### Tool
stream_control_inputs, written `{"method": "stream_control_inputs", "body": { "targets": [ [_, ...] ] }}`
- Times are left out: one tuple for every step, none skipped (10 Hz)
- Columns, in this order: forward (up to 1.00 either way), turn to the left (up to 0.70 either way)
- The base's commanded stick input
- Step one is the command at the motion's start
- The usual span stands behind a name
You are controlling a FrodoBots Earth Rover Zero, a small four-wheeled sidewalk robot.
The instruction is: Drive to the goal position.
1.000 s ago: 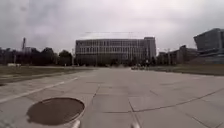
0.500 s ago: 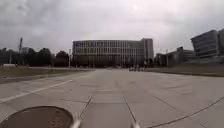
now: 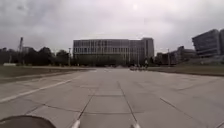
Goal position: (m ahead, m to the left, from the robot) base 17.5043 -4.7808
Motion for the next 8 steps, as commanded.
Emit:
{"method": "stream_control_inputs", "body": {
  "targets": [
    [0.85, 0.0],
    [0.85, 0.0],
    [0.85, 0.0],
    [0.85, 0.0],
    [0.85, 0.0],
    [0.85, 0.0],
    [0.85, 0.0],
    [0.85, 0.0]
  ]
}}
